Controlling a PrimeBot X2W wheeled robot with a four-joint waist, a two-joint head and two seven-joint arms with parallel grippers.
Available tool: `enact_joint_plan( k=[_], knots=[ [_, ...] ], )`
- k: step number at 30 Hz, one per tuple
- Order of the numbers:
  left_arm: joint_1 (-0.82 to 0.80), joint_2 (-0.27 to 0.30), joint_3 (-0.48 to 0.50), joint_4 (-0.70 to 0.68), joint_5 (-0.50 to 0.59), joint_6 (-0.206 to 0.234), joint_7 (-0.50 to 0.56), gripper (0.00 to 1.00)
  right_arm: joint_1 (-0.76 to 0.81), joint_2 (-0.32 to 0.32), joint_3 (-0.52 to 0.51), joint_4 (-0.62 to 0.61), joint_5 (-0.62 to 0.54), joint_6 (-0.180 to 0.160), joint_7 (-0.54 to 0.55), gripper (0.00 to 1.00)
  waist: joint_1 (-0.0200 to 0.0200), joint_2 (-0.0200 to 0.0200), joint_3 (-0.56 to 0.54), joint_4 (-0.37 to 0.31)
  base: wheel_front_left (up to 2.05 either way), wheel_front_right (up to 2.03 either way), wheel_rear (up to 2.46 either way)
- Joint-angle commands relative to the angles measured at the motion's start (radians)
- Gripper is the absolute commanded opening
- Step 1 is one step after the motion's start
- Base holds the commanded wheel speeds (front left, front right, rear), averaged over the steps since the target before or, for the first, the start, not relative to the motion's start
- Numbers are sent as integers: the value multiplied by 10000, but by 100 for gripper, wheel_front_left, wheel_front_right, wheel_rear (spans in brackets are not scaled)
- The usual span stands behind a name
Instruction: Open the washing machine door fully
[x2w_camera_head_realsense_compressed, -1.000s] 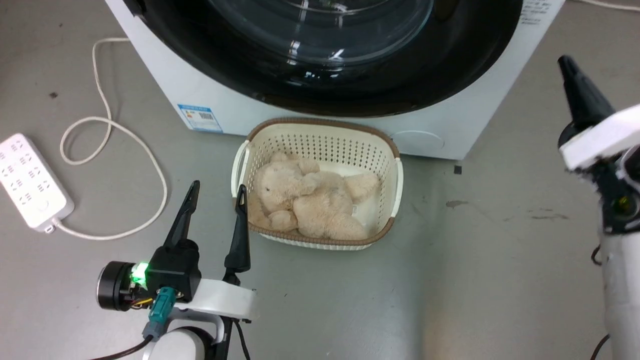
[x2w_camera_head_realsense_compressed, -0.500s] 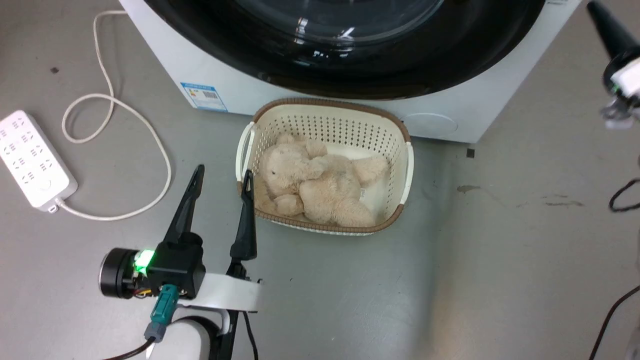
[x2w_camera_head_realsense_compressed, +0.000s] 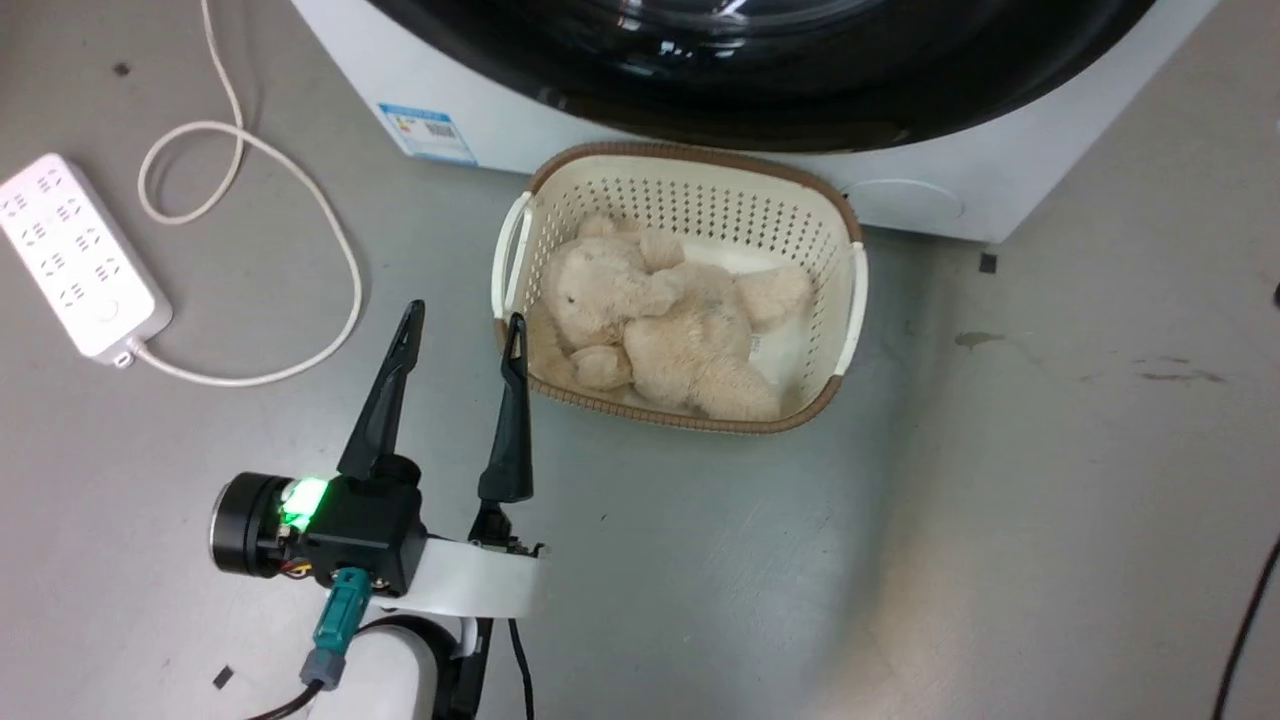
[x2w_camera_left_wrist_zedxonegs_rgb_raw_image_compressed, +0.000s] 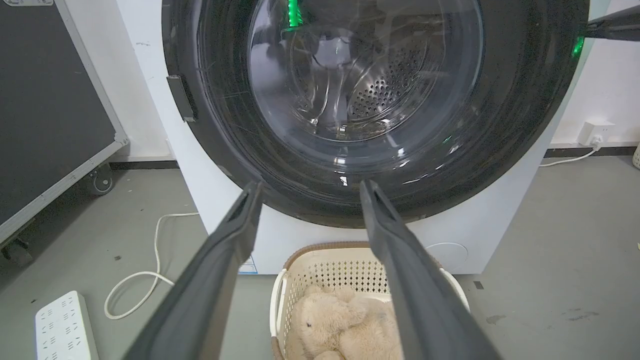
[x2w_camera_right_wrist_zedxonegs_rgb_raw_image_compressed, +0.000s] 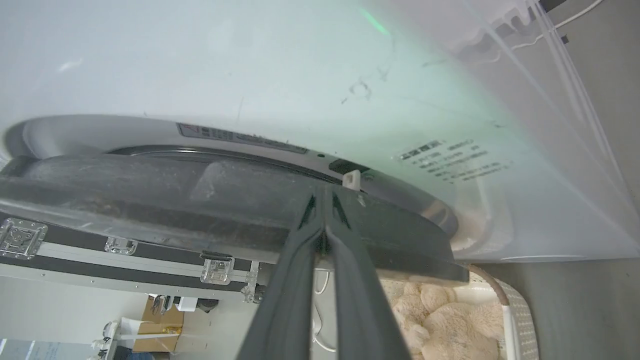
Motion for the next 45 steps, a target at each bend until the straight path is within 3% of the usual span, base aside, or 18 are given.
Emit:
enact_joint_plan(
  k=[1,11,21,32,45],
  knots=[
    [-245,11,-112,-73,-75,72,-130,100,-591,-177,-100,444,344,-4,244,0,-1,0,128,99,0,0,0],
    [-450,9,-365,-171,-121,200,-339,100,-1911,-484,-179,1886,1089,-4,1274,0,-1,0,482,307,0,0,0],
    [-519,14,-464,-191,-130,307,-526,100,-2121,-462,-288,2560,1971,-5,2345,0,-1,0,467,332,0,0,0],
    [-132,80,-428,91,-209,342,-657,100,-6,91,-113,2117,2528,-6,3519,0,-1,0,-816,27,0,0,0],
    [954,191,-386,1137,-611,-105,-657,100,3681,1793,468,-141,2672,-6,4941,0,-1,0,-2456,-133,0,0,0]
  ],
)
